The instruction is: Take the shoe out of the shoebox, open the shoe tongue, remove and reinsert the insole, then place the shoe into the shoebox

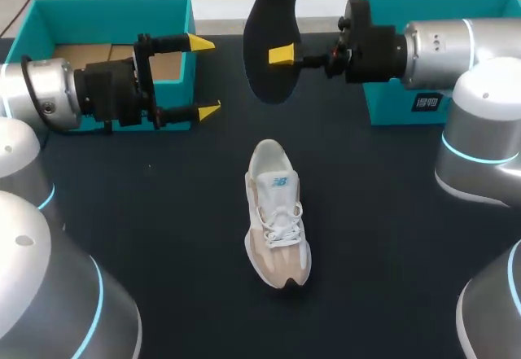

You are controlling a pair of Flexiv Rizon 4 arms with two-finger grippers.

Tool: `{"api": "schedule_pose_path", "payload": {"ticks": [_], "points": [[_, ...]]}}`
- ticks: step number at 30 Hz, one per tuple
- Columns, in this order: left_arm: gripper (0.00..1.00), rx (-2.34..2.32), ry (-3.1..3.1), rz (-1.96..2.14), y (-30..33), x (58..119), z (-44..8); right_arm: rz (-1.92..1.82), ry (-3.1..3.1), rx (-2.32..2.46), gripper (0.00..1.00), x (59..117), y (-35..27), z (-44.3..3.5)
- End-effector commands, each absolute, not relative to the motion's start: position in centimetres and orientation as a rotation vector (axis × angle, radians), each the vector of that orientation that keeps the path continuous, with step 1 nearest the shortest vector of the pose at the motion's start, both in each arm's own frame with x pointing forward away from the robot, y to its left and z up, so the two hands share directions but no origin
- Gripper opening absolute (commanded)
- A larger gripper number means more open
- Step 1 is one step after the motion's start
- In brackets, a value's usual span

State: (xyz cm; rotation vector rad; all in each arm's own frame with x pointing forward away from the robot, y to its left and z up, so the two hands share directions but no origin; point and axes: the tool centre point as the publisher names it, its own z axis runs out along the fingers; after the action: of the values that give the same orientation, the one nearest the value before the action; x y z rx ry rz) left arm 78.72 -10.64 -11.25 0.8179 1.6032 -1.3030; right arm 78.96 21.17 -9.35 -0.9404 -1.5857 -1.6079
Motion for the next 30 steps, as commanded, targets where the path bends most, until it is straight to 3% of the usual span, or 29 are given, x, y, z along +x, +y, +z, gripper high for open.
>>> {"api": "schedule_pose_path", "payload": {"ticks": [1,10,15,30], "points": [[1.0,0.818,1.604,-1.301,-10.6,78.6,-11.2,-1.61,-1.585,-0.943,0.0,78.9,21.4,-9.4],[1.0,0.818,1.604,-1.301,-10.6,78.6,-11.2,-1.61,-1.585,-0.943,0.0,78.9,21.4,-9.4],[1.0,0.745,1.664,-1.393,-9.7,78.8,-11.7,-1.702,-1.684,-0.631,0.0,80.6,21.2,-9.7],[1.0,0.476,2.033,-1.534,-7.3,78.3,-16.8,-1.771,-1.856,-0.467,0.0,82.9,21.0,-12.7]]}}
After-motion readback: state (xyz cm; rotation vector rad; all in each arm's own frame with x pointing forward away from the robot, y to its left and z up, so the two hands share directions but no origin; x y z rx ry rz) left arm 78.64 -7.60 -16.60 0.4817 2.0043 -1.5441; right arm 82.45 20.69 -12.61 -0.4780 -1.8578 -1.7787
